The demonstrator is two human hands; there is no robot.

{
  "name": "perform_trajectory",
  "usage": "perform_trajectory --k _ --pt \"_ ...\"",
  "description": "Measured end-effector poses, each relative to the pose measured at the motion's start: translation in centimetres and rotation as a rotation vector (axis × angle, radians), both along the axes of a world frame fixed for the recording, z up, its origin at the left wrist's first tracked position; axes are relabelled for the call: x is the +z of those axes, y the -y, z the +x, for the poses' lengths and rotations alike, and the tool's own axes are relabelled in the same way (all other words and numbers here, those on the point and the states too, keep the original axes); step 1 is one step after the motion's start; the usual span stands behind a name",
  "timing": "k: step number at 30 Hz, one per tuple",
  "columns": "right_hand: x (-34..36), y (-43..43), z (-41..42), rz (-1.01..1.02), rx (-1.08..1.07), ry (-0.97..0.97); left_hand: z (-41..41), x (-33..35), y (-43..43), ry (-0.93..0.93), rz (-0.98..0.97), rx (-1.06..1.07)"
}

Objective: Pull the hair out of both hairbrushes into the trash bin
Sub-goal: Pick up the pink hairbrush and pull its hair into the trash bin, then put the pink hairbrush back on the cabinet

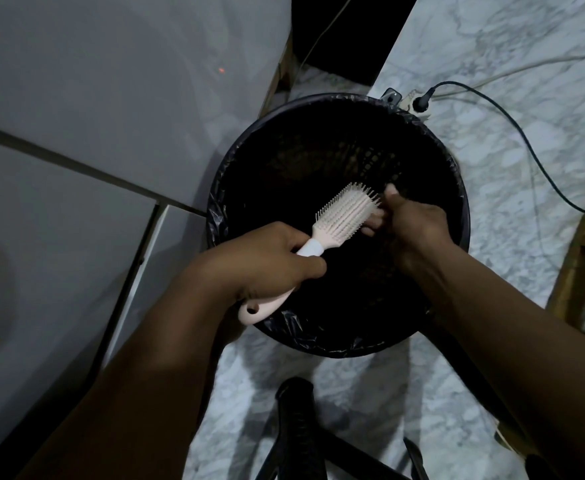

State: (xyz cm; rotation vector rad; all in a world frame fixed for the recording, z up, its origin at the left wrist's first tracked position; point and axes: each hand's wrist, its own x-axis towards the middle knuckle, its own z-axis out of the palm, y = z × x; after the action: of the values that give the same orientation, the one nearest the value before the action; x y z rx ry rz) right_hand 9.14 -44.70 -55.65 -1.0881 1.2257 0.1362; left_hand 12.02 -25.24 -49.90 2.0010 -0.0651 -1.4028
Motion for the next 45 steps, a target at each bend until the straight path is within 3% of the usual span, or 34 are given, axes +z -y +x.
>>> perform_trajectory --k 4,6,14,17,21,27,37,45 --pt "-1.5 0.8 -0.5 -0.362 0.247 -0.166 0.0 0.0 -0.3 0.096 0.120 -0.059" --pt "-2.0 0.6 -0.8 -0.494 0.386 -0.135 -0.1 0.0 -0.3 0.107 0.149 -0.067" --pt "0.1 0.5 -0.4 -0.472 0.753 -0.034 -0.5 1.0 0.1 0.253 0.183 -0.055" --pt "3.1 0.3 -1.0 -0.386 0.715 -0.031 -2.1 2.0 -0.4 0.317 0.220 0.011" --pt "9.1 -0.5 -1.3 -0.317 0.679 0.024 -3.5 6.0 -0.5 0.380 0.195 0.093" --pt "22.3 -0.2 -1.6 -0.316 0.866 0.157 -4.7 17.4 -0.4 0.605 0.187 0.096" --pt "46.7 -2.6 -6.5 -0.584 0.850 0.585 -10.3 40.5 -2.1 1.052 0.136 0.162" --pt "58.6 -8.0 -10.2 -0.875 1.063 0.735 -15.8 51.9 -8.5 1.271 0.202 0.295"
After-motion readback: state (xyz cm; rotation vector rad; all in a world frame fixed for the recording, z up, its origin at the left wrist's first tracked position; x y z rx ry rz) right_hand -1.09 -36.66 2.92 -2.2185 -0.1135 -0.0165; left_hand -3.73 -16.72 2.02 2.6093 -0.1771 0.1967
